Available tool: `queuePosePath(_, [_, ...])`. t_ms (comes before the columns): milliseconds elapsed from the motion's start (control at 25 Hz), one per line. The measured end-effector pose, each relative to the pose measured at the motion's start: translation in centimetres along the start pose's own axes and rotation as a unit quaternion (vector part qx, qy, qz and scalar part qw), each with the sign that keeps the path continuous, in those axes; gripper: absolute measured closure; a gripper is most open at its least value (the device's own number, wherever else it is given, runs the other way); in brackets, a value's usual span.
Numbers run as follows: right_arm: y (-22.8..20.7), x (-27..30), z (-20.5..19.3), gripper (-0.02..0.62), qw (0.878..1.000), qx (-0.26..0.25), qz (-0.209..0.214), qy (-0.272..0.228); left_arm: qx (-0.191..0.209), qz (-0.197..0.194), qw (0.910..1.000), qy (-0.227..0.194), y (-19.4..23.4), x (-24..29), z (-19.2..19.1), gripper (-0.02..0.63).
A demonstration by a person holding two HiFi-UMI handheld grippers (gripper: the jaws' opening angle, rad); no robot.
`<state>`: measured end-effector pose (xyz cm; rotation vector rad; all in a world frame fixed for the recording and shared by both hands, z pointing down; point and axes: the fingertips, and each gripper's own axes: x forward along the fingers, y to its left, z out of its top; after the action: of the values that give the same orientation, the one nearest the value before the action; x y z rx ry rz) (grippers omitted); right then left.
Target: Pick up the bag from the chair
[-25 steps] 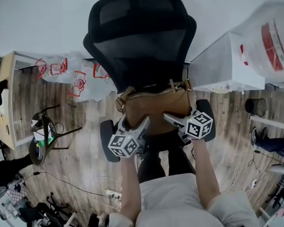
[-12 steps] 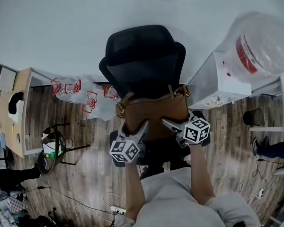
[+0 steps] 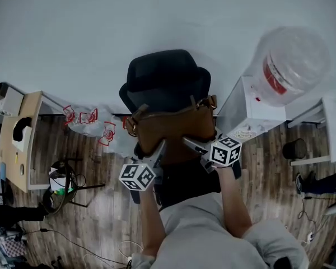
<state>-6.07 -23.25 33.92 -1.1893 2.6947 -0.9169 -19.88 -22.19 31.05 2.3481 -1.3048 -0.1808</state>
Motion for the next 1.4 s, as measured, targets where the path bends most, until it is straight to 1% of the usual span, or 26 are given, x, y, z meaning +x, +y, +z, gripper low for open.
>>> queuePosePath(200, [0.6,0.9,0.5,0.057,1.000,-0.012,0.016,0.010,-0.002,0.012,0.9999,-0.006,0.5,-0.6,0.6,0.207])
queuePosePath(600, [1.4,1.2,2.0,0.055,0.999,-0.026,0.034,0.010,0.006,0.018,0.9993,-0.032,-0.1,-0.6,2.2,0.207])
queuePosePath(800, [0.9,1.4,1.8,0.055,0.999,-0.022,0.040,0.014,0.007,0.019,0.9994,-0.029,0.1,-0.1,1.9,0.207])
queuePosePath(1120, [0.9,1.8,0.6,0.055,0.999,-0.010,0.041,0.024,0.000,0.029,0.9993,-0.022,0.7,-0.8,1.2,0.207])
queuePosePath(1400, [1.2,2.5,0.2,0.055,0.999,-0.008,0.037,0.025,-0.001,0.026,0.9995,-0.020,1.6,-1.0,1.4,0.207])
